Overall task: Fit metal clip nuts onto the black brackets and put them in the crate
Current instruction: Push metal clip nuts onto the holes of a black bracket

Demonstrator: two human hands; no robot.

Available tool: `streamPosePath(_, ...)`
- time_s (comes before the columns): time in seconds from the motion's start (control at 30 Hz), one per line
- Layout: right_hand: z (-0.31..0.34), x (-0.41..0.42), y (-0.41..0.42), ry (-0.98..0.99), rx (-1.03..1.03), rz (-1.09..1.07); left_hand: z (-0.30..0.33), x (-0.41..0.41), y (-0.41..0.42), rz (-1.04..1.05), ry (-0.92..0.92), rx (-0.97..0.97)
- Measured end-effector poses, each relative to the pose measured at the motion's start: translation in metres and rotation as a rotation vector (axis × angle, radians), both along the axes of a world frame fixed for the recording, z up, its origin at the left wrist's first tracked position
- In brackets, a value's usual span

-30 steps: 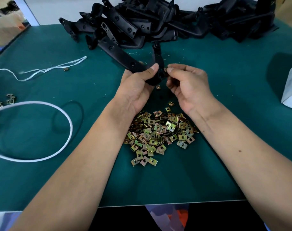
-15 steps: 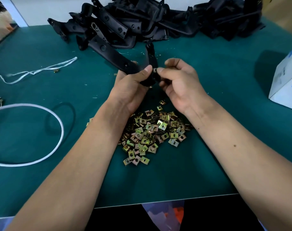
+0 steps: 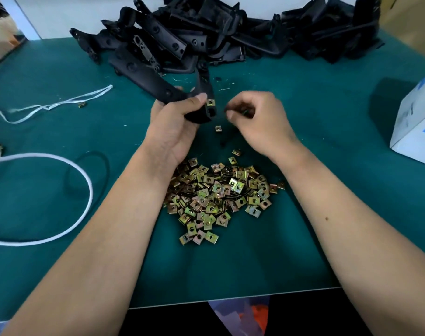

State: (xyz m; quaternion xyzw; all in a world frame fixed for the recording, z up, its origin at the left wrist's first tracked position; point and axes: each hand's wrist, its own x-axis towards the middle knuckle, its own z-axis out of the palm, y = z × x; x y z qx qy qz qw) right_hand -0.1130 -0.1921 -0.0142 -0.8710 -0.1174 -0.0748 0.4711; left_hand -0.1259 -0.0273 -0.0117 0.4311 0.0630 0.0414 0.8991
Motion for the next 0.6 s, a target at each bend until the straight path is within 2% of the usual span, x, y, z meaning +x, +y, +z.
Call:
streamPosePath(0.07, -0.002, 0.000, 0.004, -0.055, -0.283, 0.062, -0.001, 0.002, 0.006, -0.019, 0.024, -0.055)
streamPosePath(0.13, -0.003, 0.001, 0.009, -0.066, -0.451, 0.089, -0.002, 0.002, 0.010, -0.024, 0.033, -0.075)
streamPosePath(0.37, -0.004, -0.002, 0.012, -0.135, -0.537, 0.098, -0.004, 0.000, 0.014, -0.035, 0.069, -0.061)
streamPosePath(0.43, -0.004, -0.003, 0.010, -0.145, -0.452, 0.078, -0.002, -0.002, 0.013, -0.045, 0.072, -0.034)
streamPosePath(0.47, -0.004, -0.003, 0.009, -0.123, -0.342, 0.067, -0.001, -0.003, 0.012, -0.047, 0.075, -0.015)
streamPosePath(0.6, 0.002, -0.005, 0.006, 0.138, 0.449, 0.003, 0.002, -0.006, 0.009, -0.088, 0.089, 0.028)
